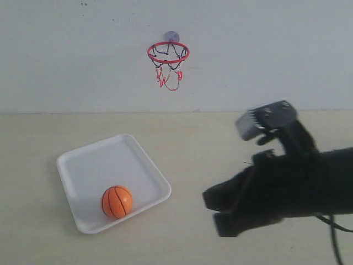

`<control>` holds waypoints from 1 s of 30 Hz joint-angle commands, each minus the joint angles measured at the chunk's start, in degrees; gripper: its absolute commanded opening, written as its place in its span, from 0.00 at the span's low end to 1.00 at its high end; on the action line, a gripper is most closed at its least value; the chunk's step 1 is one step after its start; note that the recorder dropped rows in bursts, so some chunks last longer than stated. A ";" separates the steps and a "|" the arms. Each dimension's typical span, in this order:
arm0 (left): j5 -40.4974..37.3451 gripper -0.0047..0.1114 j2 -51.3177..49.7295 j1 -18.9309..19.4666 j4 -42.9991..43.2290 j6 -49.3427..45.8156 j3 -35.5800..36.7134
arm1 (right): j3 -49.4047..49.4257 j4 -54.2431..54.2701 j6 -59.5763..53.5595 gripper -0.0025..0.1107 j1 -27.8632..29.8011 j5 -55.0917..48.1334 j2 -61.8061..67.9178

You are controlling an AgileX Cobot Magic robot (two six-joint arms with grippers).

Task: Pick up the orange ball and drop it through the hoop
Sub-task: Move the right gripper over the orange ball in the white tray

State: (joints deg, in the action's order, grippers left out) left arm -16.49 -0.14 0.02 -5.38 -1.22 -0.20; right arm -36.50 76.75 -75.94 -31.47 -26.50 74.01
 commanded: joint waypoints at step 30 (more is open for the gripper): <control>0.14 0.08 0.14 0.10 0.20 0.40 0.20 | -34.95 -0.39 17.26 0.76 -18.22 24.81 42.55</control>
State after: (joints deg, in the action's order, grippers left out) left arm -16.49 -0.14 0.02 -5.38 -1.22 -0.20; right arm -71.24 76.41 -58.75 -49.70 -2.03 115.29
